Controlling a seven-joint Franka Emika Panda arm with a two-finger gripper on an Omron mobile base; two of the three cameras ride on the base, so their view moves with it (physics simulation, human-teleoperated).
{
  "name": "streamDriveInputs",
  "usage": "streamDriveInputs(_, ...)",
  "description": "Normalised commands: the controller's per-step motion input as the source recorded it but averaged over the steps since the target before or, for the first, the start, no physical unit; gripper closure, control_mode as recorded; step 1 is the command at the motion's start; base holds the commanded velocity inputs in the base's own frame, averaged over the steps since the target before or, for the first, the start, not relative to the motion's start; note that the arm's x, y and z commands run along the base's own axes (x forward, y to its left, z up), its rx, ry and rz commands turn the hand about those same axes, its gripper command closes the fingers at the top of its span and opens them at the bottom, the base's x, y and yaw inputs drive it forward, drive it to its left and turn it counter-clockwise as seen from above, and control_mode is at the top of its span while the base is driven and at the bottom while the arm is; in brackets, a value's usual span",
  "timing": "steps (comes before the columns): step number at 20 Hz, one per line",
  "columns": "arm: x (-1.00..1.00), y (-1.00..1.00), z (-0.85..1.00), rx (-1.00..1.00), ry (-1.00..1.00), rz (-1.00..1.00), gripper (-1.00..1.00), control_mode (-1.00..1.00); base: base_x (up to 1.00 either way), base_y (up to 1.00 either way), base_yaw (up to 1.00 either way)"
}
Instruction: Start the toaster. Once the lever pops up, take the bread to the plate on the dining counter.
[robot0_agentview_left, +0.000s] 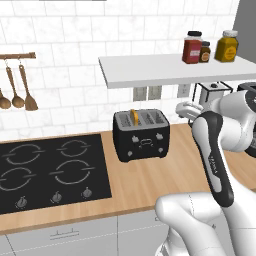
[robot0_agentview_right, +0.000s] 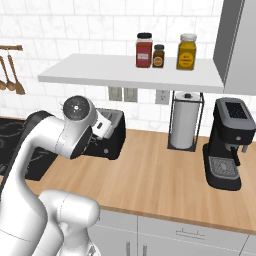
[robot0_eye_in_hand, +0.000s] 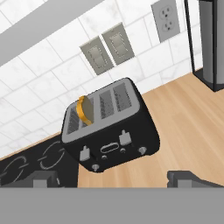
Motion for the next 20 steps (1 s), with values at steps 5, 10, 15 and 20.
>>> streamDriveInputs(5, 0.0, 0.0, 0.0, 0.0, 0.0, 0.0, -1.0, -1.0, 0.0, 0.0, 0.0)
streamDriveInputs(10, 0.0, 0.0, 0.0, 0.0, 0.0, 0.0, -1.0, -1.0, 0.0, 0.0, 0.0)
streamDriveInputs(15, 0.0, 0.0, 0.0, 0.0, 0.0, 0.0, -1.0, -1.0, 0.0, 0.0, 0.0)
streamDriveInputs(20, 0.0, 0.0, 0.0, 0.0, 0.0, 0.0, -1.0, -1.0, 0.0, 0.0, 0.0)
